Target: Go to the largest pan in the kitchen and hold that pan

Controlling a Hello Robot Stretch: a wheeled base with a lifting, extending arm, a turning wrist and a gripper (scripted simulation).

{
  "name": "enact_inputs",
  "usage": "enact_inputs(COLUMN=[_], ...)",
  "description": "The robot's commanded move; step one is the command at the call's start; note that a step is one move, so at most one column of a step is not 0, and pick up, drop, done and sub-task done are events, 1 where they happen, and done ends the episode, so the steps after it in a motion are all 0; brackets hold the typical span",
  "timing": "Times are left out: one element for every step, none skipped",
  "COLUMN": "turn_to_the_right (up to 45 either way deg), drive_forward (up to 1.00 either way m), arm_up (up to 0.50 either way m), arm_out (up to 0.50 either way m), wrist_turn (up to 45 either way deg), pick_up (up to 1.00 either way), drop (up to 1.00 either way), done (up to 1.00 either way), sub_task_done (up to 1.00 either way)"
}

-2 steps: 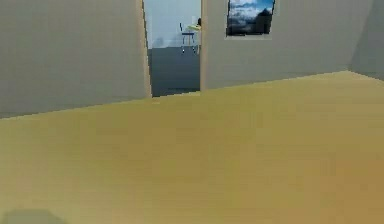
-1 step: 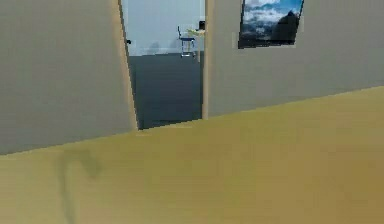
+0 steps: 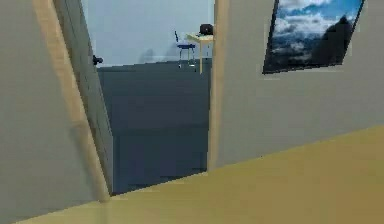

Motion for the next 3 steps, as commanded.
enact_inputs(turn_to_the_right=[0.0, -6.0, 0.0], drive_forward=[1.0, 0.0, 0.55], arm_up=[0.0, 0.0, 0.0], arm_out=[0.0, 0.0, 0.0], wrist_turn=[0.0, 0.0, 0.0], pick_up=[0.0, 0.0, 0.0], drop=[0.0, 0.0, 0.0], done=[0.0, 0.0, 0.0], sub_task_done=[0.0, 0.0, 0.0])
